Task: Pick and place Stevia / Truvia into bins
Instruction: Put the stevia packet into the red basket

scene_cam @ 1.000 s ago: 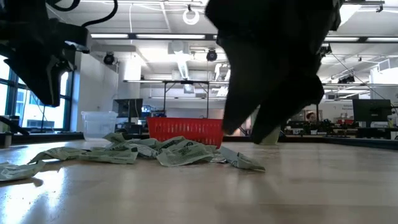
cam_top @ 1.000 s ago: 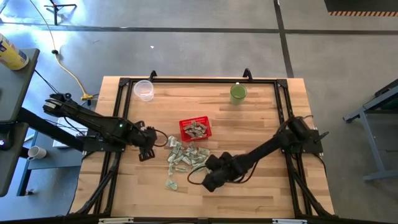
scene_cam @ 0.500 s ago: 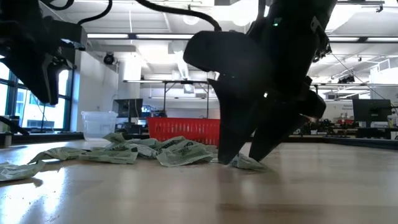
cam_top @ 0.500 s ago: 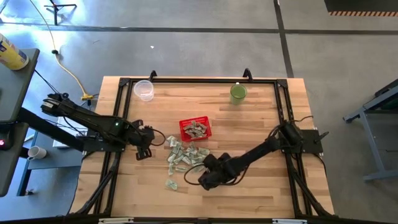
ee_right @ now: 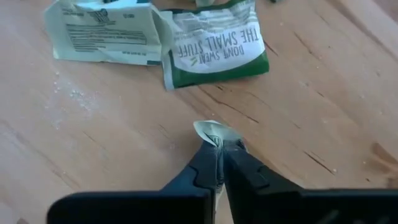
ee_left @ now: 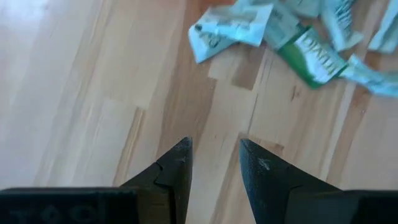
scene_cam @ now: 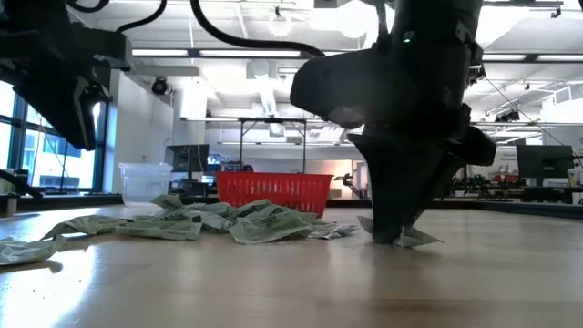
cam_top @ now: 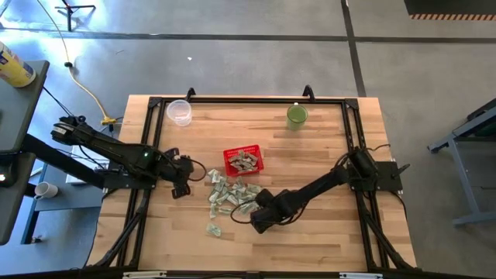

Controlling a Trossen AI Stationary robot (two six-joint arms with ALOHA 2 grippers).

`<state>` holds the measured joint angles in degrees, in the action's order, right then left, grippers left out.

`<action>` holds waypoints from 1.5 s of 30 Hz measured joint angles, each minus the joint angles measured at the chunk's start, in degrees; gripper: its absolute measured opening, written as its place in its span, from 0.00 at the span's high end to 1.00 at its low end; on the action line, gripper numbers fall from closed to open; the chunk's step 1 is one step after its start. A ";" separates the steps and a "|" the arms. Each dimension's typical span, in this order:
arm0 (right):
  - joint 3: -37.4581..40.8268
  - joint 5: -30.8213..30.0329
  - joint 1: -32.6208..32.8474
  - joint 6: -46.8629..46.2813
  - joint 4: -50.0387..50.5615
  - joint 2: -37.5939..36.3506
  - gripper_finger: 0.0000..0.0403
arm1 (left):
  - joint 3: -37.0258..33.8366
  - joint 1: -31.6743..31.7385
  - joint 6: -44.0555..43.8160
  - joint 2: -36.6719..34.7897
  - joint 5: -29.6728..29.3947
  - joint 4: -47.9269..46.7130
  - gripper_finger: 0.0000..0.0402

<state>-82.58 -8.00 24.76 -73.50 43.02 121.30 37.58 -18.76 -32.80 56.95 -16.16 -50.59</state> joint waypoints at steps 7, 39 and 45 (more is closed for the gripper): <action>0.32 -16.53 -3.25 3.68 7.90 -7.03 0.98 | 0.02 0.01 0.36 0.37 -2.04 5.73 0.59; 0.10 5.93 -29.22 63.89 -7.71 -16.31 0.26 | -10.13 2.03 0.47 3.32 -2.99 33.02 0.59; 0.16 -6.41 -27.19 64.44 6.59 -19.84 0.23 | -9.35 13.48 -14.39 10.56 8.30 33.65 0.59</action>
<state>-82.41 -14.41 -2.43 -9.07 49.61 101.46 28.23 -5.28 -47.19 67.51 -7.86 -16.93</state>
